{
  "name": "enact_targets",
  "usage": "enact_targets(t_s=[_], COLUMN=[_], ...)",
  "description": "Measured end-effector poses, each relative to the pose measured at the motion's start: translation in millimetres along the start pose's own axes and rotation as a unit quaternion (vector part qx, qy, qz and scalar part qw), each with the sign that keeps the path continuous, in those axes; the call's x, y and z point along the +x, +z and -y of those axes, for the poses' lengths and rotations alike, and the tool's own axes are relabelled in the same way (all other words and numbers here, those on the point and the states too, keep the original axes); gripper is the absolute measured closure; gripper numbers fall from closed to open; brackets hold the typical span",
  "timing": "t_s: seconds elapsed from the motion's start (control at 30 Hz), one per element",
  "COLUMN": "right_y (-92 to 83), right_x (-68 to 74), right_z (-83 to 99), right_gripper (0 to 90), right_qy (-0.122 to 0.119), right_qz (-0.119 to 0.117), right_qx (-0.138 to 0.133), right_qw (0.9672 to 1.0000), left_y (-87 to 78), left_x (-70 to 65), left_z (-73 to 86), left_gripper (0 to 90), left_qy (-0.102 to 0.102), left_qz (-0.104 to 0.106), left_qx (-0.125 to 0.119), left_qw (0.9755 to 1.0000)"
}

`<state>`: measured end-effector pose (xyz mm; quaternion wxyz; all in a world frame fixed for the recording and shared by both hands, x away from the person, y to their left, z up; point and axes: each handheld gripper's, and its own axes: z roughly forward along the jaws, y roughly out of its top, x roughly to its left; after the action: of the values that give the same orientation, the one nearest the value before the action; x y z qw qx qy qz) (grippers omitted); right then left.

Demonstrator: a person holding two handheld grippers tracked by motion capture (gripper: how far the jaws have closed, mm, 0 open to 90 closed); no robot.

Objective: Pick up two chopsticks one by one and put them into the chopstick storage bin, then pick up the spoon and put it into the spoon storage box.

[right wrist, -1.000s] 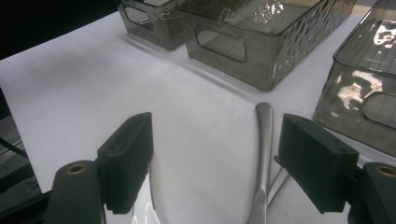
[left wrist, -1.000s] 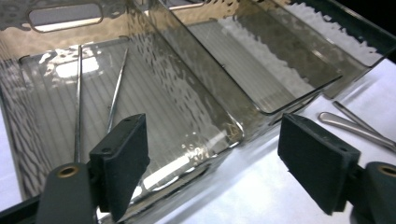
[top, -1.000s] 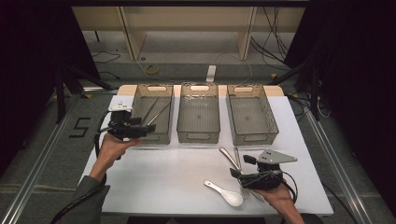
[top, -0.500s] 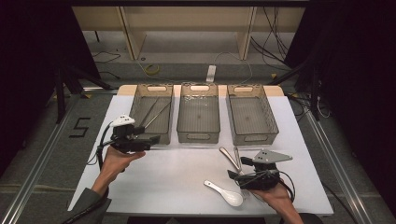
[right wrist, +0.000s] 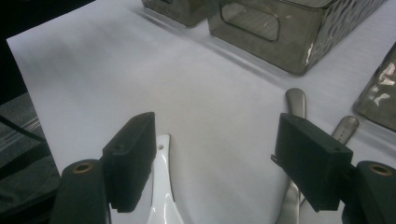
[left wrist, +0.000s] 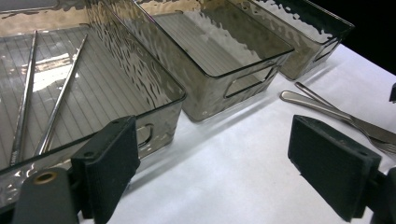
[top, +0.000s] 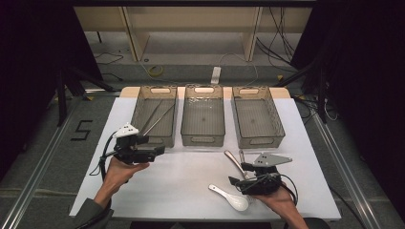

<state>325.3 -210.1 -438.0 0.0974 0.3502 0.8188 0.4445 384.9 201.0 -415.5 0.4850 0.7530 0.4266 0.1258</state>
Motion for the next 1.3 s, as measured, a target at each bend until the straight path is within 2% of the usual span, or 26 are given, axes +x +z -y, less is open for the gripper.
enact_targets(t_s=[0.47, 0.77, 0.93, 1.13, 1.27, 1.3], right_y=[10.7, 24.1, 33.3, 40.8, 47.4, 48.4], right_x=[5.3, 6.5, 11.5, 17.1, 22.5, 22.6], right_z=[-5.6, -13.1, -17.1, -19.6, -17.3, -16.6], right_gripper=[30.1, 30.2, 30.9, 32.9, 36.0, 37.7], right_qy=[-0.012, -0.026, -0.046, -0.052, -0.065, -0.074], right_qz=[-0.014, -0.025, -0.029, -0.034, -0.033, -0.036], right_qx=[0.021, 0.066, 0.102, 0.136, 0.169, 0.178], right_qw=[0.9996, 0.9972, 0.9933, 0.9888, 0.9829, 0.9806], left_y=[-7.3, -11.3, -11.3, -14.8, -16.4, -16.3], left_x=[-7.5, -10.2, -13.6, -17.0, -16.9, -17.1], left_z=[5.8, 9.1, 9.8, 12.3, 13.1, 13.1], left_gripper=[15.5, 15.5, 15.5, 15.4, 15.5, 15.5], left_qy=[0.002, -0.001, -0.001, 0.005, 0.002, 0.001], left_qz=[-0.001, -0.001, 0.001, 0.002, 0.005, 0.006], left_qx=[-0.006, -0.011, -0.014, -0.02, -0.024, -0.025], left_qw=[1.0, 0.9999, 0.9999, 0.9998, 0.9997, 0.9997])
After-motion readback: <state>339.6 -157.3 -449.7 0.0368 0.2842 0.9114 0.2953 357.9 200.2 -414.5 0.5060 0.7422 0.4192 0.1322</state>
